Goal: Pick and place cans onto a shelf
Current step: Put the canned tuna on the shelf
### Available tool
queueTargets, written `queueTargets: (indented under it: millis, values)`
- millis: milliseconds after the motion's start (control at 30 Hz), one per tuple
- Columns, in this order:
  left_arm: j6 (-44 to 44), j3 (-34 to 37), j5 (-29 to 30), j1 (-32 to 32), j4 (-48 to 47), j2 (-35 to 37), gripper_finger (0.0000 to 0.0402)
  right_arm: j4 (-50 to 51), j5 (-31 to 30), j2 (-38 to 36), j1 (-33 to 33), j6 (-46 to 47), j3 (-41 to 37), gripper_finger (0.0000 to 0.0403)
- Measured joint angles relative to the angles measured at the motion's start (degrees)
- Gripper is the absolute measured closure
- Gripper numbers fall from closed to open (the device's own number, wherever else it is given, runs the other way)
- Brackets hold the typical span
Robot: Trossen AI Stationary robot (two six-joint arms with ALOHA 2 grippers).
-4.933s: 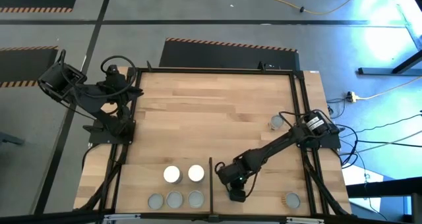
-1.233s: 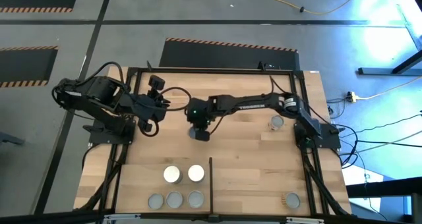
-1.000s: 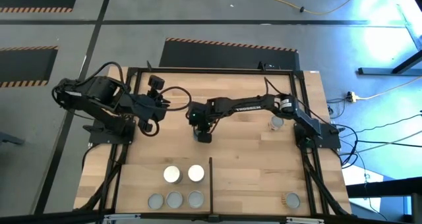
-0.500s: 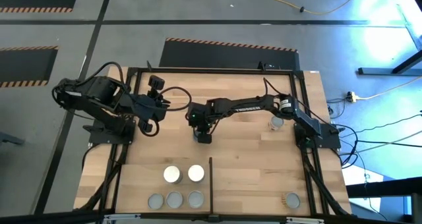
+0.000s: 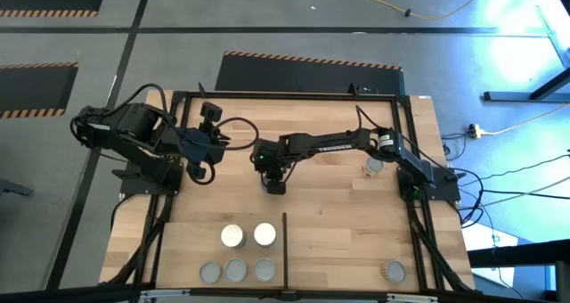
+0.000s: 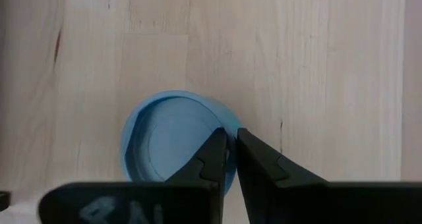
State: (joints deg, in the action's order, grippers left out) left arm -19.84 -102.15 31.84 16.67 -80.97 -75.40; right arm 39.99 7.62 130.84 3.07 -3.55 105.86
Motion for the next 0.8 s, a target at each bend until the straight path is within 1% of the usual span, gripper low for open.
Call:
queueTargets:
  millis: [100,167,400,633,800]
  values:
    - [0.3,0.0,0.0,0.0,0.0,0.0,0.0360,0.3,0.0,-0.2,0.0,0.4,0.4,0.0366]
    - [0.3,0.0,0.0,0.0,0.0,0.0,0.0360,2.1,0.0,-0.2,0.0,0.6,2.3,0.0365]
    - [0.3,0.0,0.0,0.0,0.0,0.0,0.0360,2.9,0.0,-0.4,0.1,0.2,7.7,0.0365]
    - [0.4,0.0,0.0,0.0,0.0,0.0,0.0360,3.1,-0.1,-0.2,0.4,-2.9,6.3,0.0371]
    - [0.4,0.0,0.0,0.0,0.0,0.0,0.0360,1.9,0.0,1.4,0.4,-3.0,6.3,0.0379]
